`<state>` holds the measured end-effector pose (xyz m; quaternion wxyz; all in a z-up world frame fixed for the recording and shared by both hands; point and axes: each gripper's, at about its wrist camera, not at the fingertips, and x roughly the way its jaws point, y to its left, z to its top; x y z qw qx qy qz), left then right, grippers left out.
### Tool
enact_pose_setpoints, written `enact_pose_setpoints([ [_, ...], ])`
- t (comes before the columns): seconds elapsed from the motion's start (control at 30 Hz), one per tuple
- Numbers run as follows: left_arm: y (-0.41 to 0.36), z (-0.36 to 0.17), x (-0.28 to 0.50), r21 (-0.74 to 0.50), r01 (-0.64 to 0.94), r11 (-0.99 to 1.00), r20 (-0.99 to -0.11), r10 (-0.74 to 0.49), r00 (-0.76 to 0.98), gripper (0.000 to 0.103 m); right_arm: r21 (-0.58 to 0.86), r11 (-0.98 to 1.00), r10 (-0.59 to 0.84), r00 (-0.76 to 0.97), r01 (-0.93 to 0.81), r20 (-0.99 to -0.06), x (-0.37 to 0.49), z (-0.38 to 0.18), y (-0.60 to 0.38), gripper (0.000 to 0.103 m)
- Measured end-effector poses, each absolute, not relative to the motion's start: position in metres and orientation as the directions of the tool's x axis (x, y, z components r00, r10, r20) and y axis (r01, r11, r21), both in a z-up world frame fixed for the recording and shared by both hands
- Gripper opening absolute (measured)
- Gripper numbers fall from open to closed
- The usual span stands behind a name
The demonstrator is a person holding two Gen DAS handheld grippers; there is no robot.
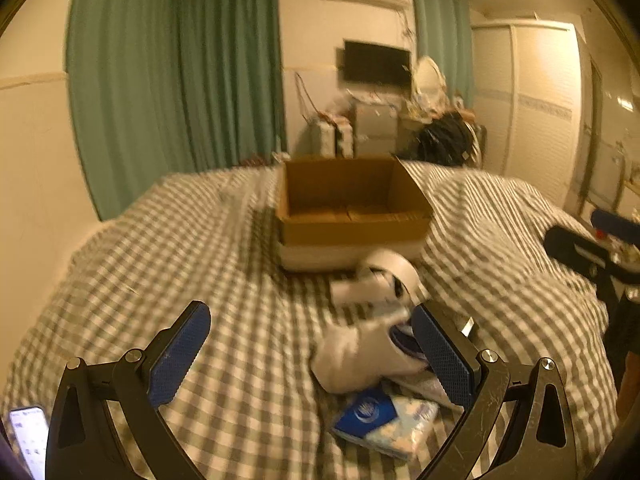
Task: Organize objects
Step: 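Grasp the white sock with the left tool while the right tool grasps the black cup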
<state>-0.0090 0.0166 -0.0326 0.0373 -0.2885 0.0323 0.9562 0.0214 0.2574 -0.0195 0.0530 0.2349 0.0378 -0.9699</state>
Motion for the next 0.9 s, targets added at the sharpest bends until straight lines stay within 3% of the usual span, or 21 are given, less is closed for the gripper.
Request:
enact_pose_setpoints([
  [0.27,0.049,-0.081,-0.025,0.065,-0.232,-0.971,-0.686,0.125,-0.717,0.102,-0.064,-0.989,-0.078,-0.849,0.131,-0.522,0.009,-0.038,0.26,0.103],
  [0.4,0.057,-0.096,-0.044,0.044,-0.263,-0.964,-0.727,0.149,-0.67,0.093,-0.07,-0.99,-0.064,-0.827,0.124,-0.559,-0.001,-0.05,0.263,0.103],
  [0.47,0.061,-0.103,-0.057,0.033,-0.283,-0.959,-0.752,0.163,-0.639,0.084,-0.063,-0.991,-0.059,-0.82,0.115,-0.569,-0.006,-0.055,0.266,0.103],
  [0.53,0.066,-0.111,-0.069,-0.007,-0.32,-0.947,-0.775,0.207,-0.597,0.063,-0.053,-0.992,-0.059,-0.811,0.111,-0.582,-0.01,-0.06,0.268,0.103],
  [0.6,0.069,-0.117,-0.075,-0.006,-0.326,-0.945,-0.786,0.207,-0.583,0.052,-0.044,-0.993,-0.063,-0.801,0.11,-0.595,-0.014,-0.065,0.27,0.103],
  [0.73,0.062,-0.112,-0.074,-0.021,-0.32,-0.947,-0.774,0.218,-0.594,0.039,-0.031,-0.992,-0.077,-0.774,0.124,-0.628,-0.021,-0.075,0.27,0.103],
  [0.9,0.042,-0.097,-0.07,-0.003,-0.264,-0.965,-0.758,0.174,-0.629,0.032,-0.04,-0.986,-0.094,-0.742,0.161,-0.663,-0.031,-0.085,0.258,0.103],
])
